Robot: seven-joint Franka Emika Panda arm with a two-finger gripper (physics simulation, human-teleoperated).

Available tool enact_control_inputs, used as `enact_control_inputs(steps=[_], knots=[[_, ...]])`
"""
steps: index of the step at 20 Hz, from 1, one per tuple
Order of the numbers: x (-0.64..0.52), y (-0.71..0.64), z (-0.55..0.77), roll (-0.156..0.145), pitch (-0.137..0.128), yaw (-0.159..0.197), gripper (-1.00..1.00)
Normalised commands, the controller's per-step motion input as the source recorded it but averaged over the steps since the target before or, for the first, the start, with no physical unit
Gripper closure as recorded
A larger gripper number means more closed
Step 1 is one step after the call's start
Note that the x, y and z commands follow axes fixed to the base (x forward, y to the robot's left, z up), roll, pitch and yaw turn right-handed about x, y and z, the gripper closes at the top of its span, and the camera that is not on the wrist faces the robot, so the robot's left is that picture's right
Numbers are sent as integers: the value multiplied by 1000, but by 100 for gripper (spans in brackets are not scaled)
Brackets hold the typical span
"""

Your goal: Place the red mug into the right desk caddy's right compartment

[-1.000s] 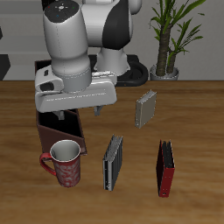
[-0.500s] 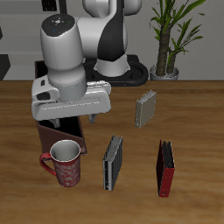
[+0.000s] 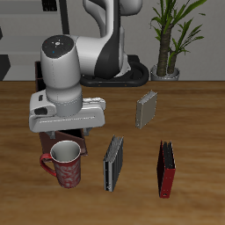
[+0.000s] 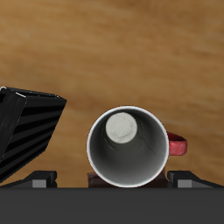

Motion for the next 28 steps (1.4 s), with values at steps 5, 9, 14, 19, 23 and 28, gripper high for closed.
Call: enact_control_inputs(steps=[5,9,14,19,23,28], knots=[[18,28,-215,0,25,-16,-100],[40,107,-206,15,24,-2,-100],[57,58,-175,-2,24,4,-100],[41,59,-211,5,31,-14,-100],[53,40,-260,1,45,-17,-100],[29,-43,-159,-24,22,-11,100]])
